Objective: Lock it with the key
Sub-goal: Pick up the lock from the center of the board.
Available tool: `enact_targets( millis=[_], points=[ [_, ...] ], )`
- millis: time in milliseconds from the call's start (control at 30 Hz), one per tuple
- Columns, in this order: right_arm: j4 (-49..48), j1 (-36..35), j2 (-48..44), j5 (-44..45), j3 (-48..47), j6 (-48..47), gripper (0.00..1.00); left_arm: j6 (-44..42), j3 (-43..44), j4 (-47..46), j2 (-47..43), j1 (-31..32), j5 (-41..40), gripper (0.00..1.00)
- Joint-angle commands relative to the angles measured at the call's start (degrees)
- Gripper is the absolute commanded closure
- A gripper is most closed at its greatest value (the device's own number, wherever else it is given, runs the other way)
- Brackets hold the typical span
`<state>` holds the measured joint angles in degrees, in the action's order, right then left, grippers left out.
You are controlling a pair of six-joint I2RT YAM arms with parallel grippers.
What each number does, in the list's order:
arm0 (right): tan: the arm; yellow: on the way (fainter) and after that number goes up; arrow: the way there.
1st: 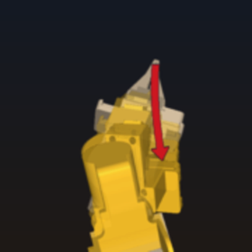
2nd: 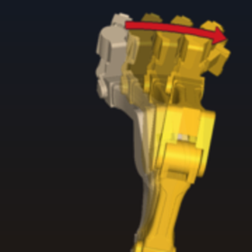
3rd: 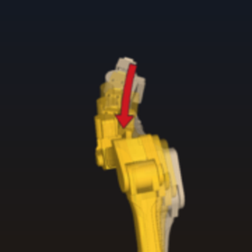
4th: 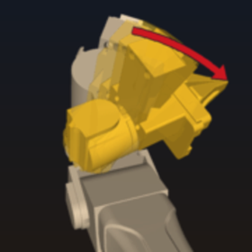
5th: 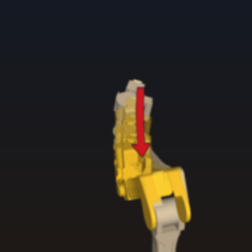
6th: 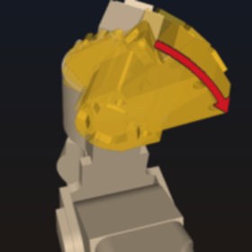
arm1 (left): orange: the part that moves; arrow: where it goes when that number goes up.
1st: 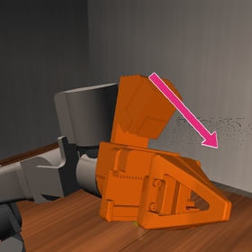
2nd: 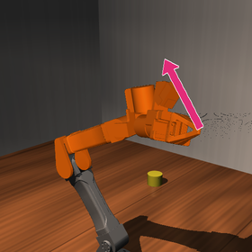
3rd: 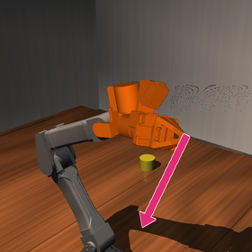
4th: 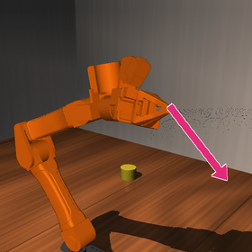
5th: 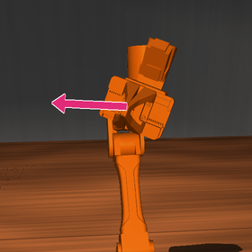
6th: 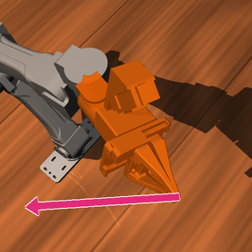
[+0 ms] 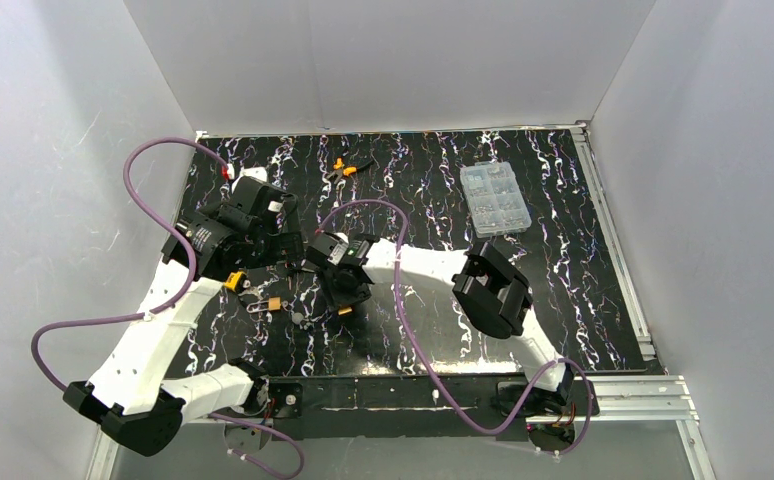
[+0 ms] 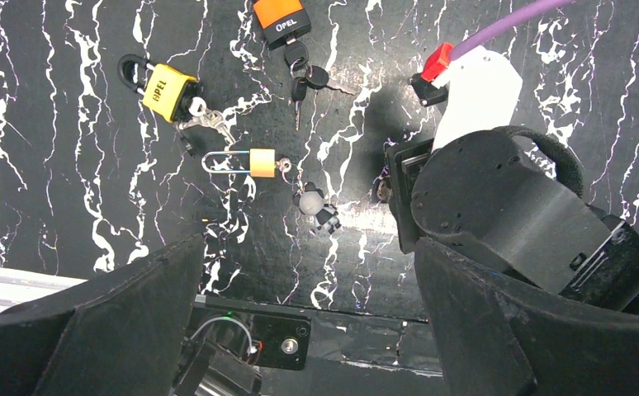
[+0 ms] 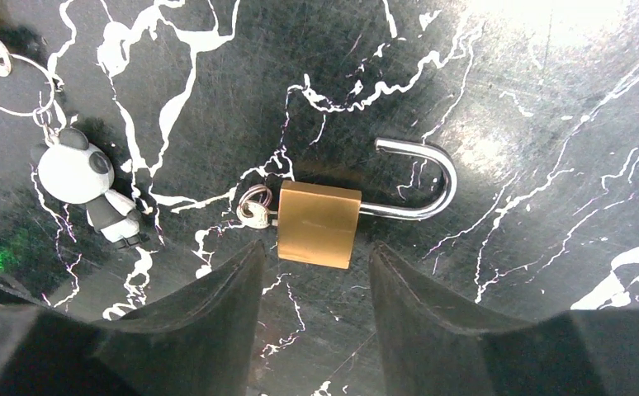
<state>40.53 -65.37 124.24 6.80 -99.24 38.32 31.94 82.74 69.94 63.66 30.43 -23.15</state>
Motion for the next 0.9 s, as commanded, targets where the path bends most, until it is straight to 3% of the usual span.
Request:
enact_targets(
  millis=[0, 267, 367, 467, 567, 867],
  points=[
    [1.41, -1.08, 1.85, 2.06, -2.50, -0.45, 0.45, -0.52, 0.78, 1.10, -0.33, -0.57, 0.32, 0.00],
    [2.91, -1.69, 2.05, 4.73, -2.77, -0.64, 0.48, -0.35, 0.58, 0.77, 0.11, -0.93, 1.13, 0.01],
    [3.04, -1.69, 2.11, 5.32, -3.30, -0.67, 0.63, -0.10, 0.11, 0.22, 0.04, -1.02, 1.47, 0.00],
    [3.13, -1.61, 1.34, 6.44, -3.58, -1.37, 0.88, -0.07, -0.16, -0.31, 0.18, -1.14, 2.44, 0.00],
    [1.80, -0.96, -2.01, 6.46, -2.24, -2.81, 0.99, -0.82, 0.37, -1.21, 0.68, -1.30, 4.48, 0.01],
    [-5.22, 5.98, -22.82, -3.83, 8.05, -7.02, 0.99, -5.45, -1.09, -12.47, -2.51, -1.42, 16.67, 0.01]
  ],
)
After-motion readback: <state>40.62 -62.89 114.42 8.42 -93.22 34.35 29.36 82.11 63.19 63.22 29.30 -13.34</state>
